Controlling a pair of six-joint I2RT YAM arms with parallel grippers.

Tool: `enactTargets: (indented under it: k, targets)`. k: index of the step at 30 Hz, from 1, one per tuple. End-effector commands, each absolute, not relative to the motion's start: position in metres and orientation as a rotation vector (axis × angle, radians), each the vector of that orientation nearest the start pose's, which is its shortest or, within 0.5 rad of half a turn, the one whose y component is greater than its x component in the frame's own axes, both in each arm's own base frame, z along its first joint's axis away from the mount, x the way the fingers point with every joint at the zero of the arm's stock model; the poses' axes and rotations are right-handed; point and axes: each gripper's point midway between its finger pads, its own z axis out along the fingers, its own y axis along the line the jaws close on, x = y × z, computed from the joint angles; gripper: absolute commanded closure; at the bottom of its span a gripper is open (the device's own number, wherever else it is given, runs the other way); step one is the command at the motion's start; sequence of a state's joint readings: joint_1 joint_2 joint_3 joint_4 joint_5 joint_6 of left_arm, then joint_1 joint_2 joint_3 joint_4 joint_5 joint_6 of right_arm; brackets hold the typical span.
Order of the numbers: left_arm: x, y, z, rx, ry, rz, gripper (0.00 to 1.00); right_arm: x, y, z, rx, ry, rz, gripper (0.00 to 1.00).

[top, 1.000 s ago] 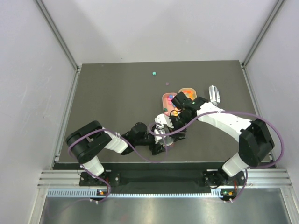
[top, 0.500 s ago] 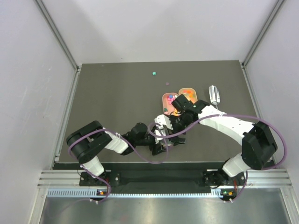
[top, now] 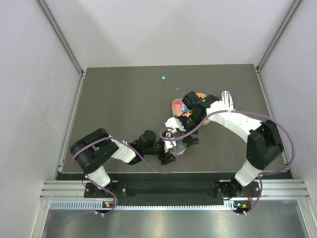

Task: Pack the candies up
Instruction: Screw the bottle lid onto the packing bottle.

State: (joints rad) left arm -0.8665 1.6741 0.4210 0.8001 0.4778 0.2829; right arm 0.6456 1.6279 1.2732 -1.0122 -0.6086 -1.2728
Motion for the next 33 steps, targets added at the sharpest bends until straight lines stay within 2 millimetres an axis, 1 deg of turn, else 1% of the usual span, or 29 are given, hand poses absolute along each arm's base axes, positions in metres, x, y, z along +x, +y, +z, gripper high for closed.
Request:
enactTargets:
  k: [1,4,12,23,28,31,33]
  targets:
    - [0.19,-0.325,0.016,1.394,1.564,-0.811,0.13,0.205,0.259,0.132,-2.323,1.23,0.833,0.0]
    - [0.19,-0.326,0.016,1.394,1.563,-0.813,0.13,0.201,0.26,0.134,-2.35,1.195,0.852,0.0]
    - [0.191,-0.326,0.017,1.391,1.56,-0.81,0.13,0.192,0.261,0.126,-2.413,1.144,0.875,0.0]
    - [0.191,-0.326,0.017,1.386,1.564,-0.809,0.13,0.197,0.275,0.121,-2.389,1.14,0.865,0.0]
    - [0.19,-0.326,0.018,1.383,1.563,-0.81,0.13,0.198,0.278,0.117,-2.387,1.158,0.867,0.0]
    - [0.19,-0.325,0.017,1.382,1.568,-0.812,0.13,0.199,0.279,0.115,-2.384,1.159,0.865,0.04]
    - [0.19,-0.325,0.017,1.381,1.569,-0.811,0.13,0.2,0.28,0.114,-2.384,1.162,0.863,0.11]
